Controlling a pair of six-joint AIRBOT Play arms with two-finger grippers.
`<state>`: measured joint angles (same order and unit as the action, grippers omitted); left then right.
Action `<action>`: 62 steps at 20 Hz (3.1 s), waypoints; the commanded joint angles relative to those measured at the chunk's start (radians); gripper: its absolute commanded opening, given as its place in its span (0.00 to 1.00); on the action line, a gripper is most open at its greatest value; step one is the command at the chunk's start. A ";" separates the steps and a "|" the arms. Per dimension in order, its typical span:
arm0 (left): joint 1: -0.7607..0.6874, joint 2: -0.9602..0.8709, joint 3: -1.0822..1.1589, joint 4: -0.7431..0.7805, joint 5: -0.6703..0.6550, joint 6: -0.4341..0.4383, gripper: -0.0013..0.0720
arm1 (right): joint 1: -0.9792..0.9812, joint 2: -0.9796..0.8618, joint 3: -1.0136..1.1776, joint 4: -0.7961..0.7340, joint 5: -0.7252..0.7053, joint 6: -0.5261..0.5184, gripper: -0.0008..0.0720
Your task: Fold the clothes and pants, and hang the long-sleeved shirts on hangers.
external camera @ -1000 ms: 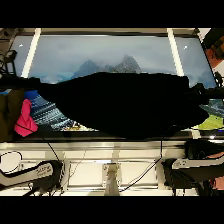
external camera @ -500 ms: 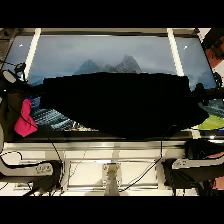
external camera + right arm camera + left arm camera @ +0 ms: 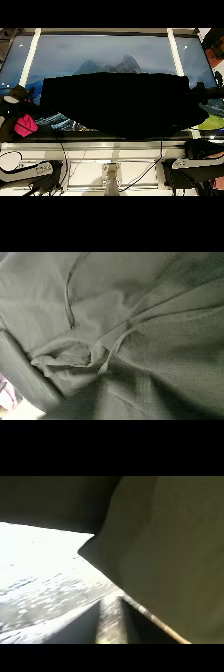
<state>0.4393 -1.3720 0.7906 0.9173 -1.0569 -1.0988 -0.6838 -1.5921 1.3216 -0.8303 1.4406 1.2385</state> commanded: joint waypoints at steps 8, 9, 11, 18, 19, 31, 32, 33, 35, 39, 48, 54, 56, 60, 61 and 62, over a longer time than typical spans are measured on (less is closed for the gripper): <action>-0.011 -0.031 -0.072 -0.190 0.161 -0.045 0.59 | 0.000 0.000 0.000 0.019 -0.017 0.001 0.67; -0.024 -0.038 -0.072 -0.194 0.164 -0.050 0.40 | 0.000 0.000 0.000 0.019 -0.016 0.001 0.67; -0.045 -0.038 -0.069 -0.198 0.156 -0.045 0.03 | 0.000 0.000 0.000 0.019 -0.021 0.001 0.67; -0.048 0.312 -0.057 -0.042 -0.032 -0.125 0.02 | -0.002 0.000 0.002 0.029 -0.055 0.001 0.18; -0.048 0.381 -0.066 0.078 -0.068 -0.201 0.02 | -0.002 0.000 0.005 0.024 -0.058 0.001 0.11; -0.047 0.789 -0.417 0.366 -0.072 -0.367 0.03 | -0.582 0.208 -0.366 -0.106 -0.127 0.018 0.05; -0.047 0.789 -0.417 0.365 -0.058 -0.367 0.03 | -0.624 0.204 -0.397 -0.108 -0.151 0.062 0.37; -0.047 0.789 -0.417 0.365 -0.048 -0.367 0.03 | -0.645 0.190 -0.411 -0.110 -0.150 0.071 0.61; -0.047 0.789 -0.417 0.365 -0.043 -0.368 0.03 | -0.640 0.138 -0.412 -0.104 -0.101 0.071 0.62; -0.047 0.789 -0.417 0.360 -0.043 -0.368 0.03 | -0.538 0.029 -0.410 -0.090 -0.117 0.067 0.62; -0.047 0.777 -0.417 0.339 -0.043 -0.367 0.02 | -0.324 0.004 -0.407 -0.083 -0.349 0.089 0.61; -0.047 0.767 -0.307 0.363 -0.198 -0.338 0.02 | -0.372 0.096 -0.407 -0.083 -0.110 0.035 0.02; -0.047 0.766 -0.200 0.414 -0.329 -0.339 0.02 | -0.409 0.208 -0.407 -0.079 0.026 0.024 0.02; -0.047 0.701 0.021 0.444 -0.351 -0.391 0.02 | -0.415 0.433 -0.407 0.032 0.014 0.068 0.02; -0.047 0.646 0.063 0.443 -0.313 -0.390 0.02 | -0.397 0.456 -0.406 0.105 -0.032 0.073 0.02; -0.047 0.568 0.105 0.432 -0.278 -0.389 0.02 | -0.368 0.455 -0.394 0.143 -0.066 0.083 0.02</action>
<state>0.3923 -0.6937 0.7700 1.3396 -1.3682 -1.4723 -1.0786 -1.2171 0.9176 -0.8196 1.4208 1.2942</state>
